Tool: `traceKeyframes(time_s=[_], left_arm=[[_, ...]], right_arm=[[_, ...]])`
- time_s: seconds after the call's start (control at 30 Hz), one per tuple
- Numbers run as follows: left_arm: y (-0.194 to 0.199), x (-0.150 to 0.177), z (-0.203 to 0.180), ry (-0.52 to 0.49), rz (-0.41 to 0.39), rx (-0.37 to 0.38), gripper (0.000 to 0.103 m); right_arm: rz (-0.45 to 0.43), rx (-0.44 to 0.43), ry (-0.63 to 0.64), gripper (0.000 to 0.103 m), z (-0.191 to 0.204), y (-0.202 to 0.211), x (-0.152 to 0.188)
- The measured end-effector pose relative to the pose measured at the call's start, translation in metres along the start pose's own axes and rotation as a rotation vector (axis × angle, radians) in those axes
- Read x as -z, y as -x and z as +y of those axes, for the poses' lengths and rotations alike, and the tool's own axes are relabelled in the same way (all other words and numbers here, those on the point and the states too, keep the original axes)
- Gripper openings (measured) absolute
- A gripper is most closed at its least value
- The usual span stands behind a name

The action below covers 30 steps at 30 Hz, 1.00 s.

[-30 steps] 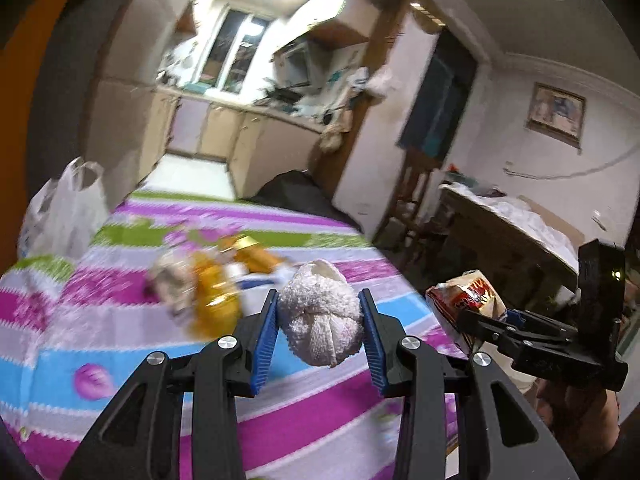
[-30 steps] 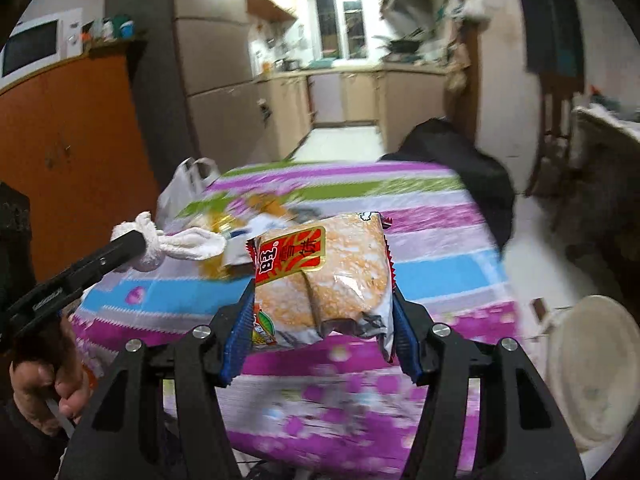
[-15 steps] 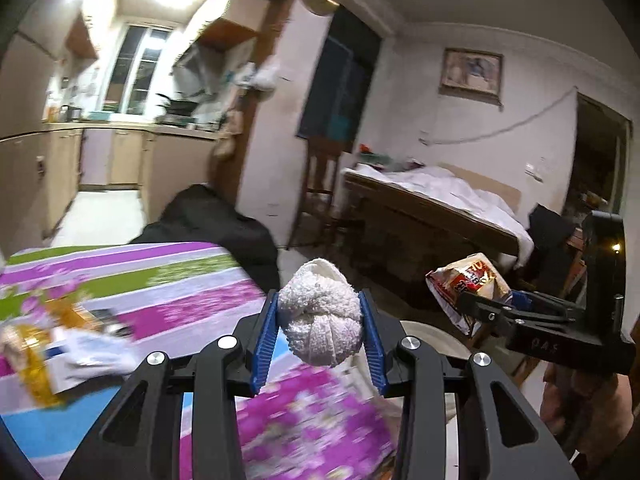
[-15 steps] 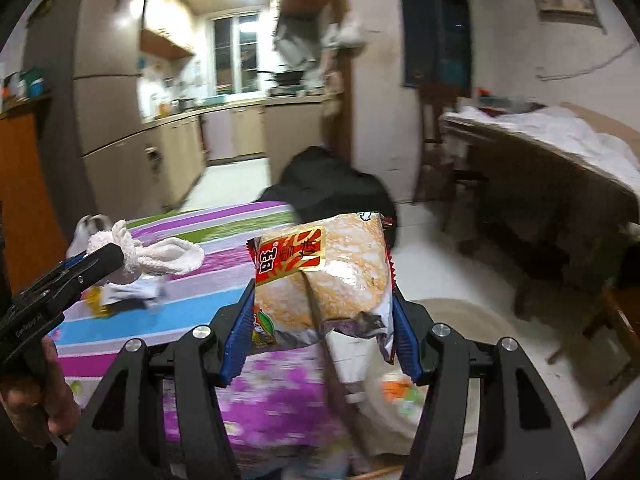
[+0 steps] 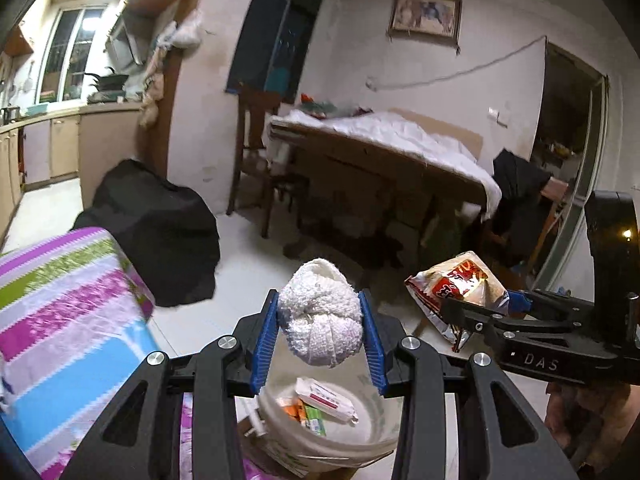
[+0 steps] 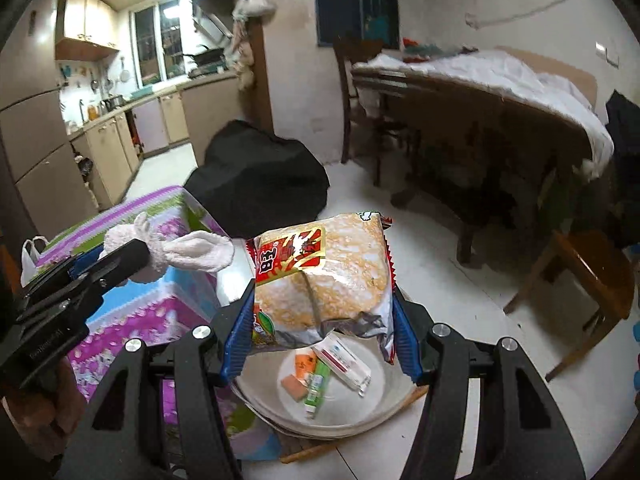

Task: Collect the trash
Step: 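Carry the cloth ball and red-labelled snack bag over the white basin with both tools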

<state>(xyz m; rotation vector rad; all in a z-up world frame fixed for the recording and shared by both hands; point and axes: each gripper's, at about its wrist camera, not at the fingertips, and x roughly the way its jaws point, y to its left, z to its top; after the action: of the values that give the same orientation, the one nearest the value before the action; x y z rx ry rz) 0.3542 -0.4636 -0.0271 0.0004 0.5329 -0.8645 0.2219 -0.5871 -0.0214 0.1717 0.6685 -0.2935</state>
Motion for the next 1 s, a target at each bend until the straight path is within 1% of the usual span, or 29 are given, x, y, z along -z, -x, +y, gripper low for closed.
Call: traceKeyframes(time_s=[0.17,0.33,0.5,0.53,1.0], left_arm=[[-0.038,0.013,-0.001,-0.004,0.05,0.0,0.04],[-0.059,0.022,0.003,-0.002,0.075,0.0,0.04],[-0.063,0.029,0.007,-0.004,0.082,0.002,0.04],[-0.059,0.03,0.008,-0.004,0.082,0.003,0.04],[-0.057,0.028,0.003,-0.013,0.087,0.002,0.04]], right_arm=[[0.031,0.003,-0.014,0.057,-0.008,-0.015,0.009],[0.047,0.006,-0.025,0.057,-0.014,-0.021,0.013],[0.05,0.002,-0.031,0.057,-0.018,-0.024,0.013],[0.05,0.002,-0.031,0.057,-0.019,-0.025,0.012],[0.05,0.0,-0.036,0.057,-0.02,-0.027,0.013]])
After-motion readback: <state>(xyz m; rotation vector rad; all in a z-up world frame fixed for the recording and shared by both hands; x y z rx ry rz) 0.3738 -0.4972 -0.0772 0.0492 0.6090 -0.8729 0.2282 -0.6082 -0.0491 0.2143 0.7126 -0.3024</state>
